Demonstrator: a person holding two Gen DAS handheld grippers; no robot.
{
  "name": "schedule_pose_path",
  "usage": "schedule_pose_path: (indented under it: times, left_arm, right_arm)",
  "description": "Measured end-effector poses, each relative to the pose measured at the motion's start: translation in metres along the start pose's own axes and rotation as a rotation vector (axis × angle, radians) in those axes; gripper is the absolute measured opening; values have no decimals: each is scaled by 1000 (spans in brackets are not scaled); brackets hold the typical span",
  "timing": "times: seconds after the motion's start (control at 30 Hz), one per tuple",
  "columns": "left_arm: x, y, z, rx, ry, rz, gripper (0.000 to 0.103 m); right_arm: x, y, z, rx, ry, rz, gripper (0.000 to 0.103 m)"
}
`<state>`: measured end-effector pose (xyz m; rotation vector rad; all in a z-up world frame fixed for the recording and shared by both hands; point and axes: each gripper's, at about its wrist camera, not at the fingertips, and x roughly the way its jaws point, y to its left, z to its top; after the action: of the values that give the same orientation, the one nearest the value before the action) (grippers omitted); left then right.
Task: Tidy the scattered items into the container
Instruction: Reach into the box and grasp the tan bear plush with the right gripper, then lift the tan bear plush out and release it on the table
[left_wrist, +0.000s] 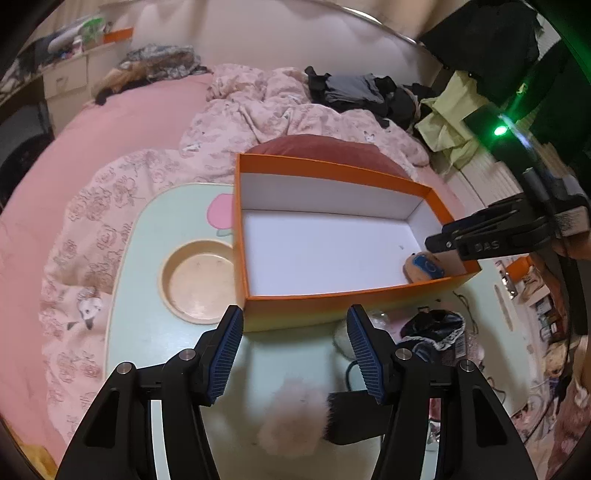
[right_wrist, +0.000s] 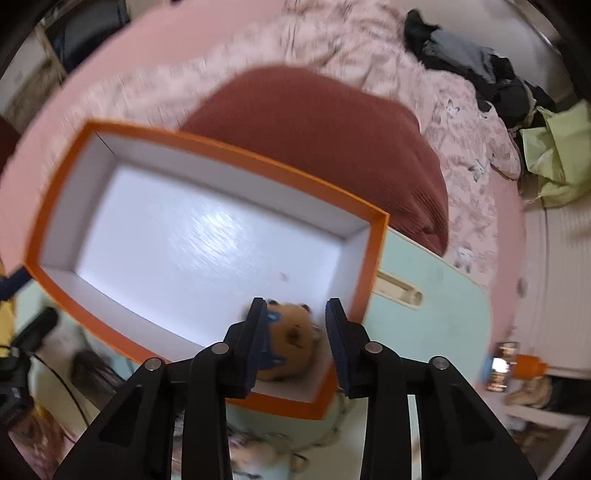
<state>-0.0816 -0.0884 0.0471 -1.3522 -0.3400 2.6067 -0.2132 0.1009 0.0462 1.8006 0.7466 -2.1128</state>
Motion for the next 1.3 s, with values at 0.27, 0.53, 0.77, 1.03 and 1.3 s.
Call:
schedule_pose_path:
  times: [0.27,0.53,0.77,1.03,1.3]
  left_arm:
    - [-1,-1,0,2,3,-27,57]
    - [-3,1,-2,-9,3,-40,57]
    - [-5,-3,-2,-7,-1,-57,57]
    - [-4,-2,-3,-10,4,-56,57]
    - [-12,-4,-6,2,-13,-67,57]
  right_arm:
    - [21,2,5,-48,153,24,34]
    - [33,-12,9,42,158,91,39]
    - [36,10,3,-19,102,-2,44]
    - [24,4,-1,24,10,34,39]
    - [-28,-9,-12,128,-266,173,39]
